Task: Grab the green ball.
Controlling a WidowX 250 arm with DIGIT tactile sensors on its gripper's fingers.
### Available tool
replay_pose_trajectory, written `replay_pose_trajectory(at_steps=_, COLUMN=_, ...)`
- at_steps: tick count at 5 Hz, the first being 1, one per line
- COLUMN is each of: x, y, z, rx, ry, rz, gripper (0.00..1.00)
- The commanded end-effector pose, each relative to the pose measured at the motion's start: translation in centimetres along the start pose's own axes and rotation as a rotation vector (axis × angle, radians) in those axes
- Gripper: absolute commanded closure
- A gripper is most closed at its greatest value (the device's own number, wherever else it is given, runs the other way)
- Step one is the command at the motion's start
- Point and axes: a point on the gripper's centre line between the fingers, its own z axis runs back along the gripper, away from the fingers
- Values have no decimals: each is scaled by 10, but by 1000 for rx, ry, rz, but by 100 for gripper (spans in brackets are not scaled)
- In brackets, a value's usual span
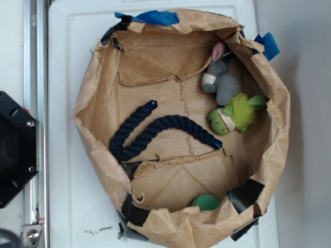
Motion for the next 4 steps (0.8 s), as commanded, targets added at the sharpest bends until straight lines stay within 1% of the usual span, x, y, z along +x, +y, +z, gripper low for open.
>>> replay_pose_trajectory(at_steps=1, x=0, y=0, z=0, rx=0, ry=0, rz=0, gripper=0)
replay_pose_trajectory(at_steps=2, x=39, y=-5, z=-4, rx=-16, ry=-49, rz=-28, gripper=0)
replay_pose_trajectory(at_steps=3, x=71, y=-6, z=-13, rx=-17, ry=-95, rz=-110, gripper=0)
replay_pose_trajectory(at_steps=4, x=85, y=-6, z=-24, rx=-63, ry=-99, rz=-324, gripper=0)
